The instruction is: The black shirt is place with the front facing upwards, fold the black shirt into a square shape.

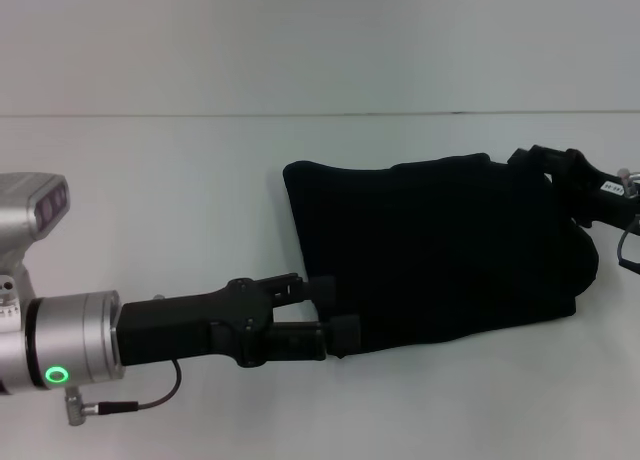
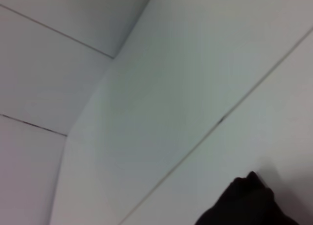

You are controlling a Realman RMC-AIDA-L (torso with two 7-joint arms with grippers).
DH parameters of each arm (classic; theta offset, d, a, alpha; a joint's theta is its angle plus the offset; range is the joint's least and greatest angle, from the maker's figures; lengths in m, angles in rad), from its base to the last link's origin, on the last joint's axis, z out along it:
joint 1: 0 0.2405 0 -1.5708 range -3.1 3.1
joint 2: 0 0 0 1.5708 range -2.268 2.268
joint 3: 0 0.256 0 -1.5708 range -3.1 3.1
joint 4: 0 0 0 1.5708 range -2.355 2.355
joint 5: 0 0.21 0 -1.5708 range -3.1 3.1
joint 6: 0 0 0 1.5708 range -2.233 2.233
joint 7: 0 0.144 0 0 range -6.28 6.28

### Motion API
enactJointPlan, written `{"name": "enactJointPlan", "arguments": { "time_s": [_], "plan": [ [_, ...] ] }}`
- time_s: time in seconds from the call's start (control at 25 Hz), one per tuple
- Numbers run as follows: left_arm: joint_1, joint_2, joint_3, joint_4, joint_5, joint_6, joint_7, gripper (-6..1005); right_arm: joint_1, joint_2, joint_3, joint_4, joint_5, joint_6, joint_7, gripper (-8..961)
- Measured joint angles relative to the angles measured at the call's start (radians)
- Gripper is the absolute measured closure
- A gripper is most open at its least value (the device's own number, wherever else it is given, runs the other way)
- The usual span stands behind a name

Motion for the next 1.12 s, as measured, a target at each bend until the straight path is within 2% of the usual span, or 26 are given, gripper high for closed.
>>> {"name": "enactJointPlan", "arguments": {
  "time_s": [0.4,0.52,0.96,1.12],
  "plan": [
    [-0.004,0.001,0.001,-0.004,0.001,0.000,0.000,76,0.012,0.005,-0.044,0.002,-0.001,0.031,-0.003,470],
    [-0.003,0.001,0.001,-0.004,0.001,0.000,0.000,76,0.013,0.009,-0.074,-0.005,0.002,0.035,-0.022,471],
    [0.001,0.001,0.001,-0.004,0.001,0.001,0.000,76,0.027,0.029,-0.084,-0.012,0.067,0.010,-0.143,878],
    [0.002,0.001,0.001,-0.005,0.000,0.001,0.000,76,0.030,0.031,-0.084,-0.016,0.093,-0.022,-0.195,911]
  ]
}}
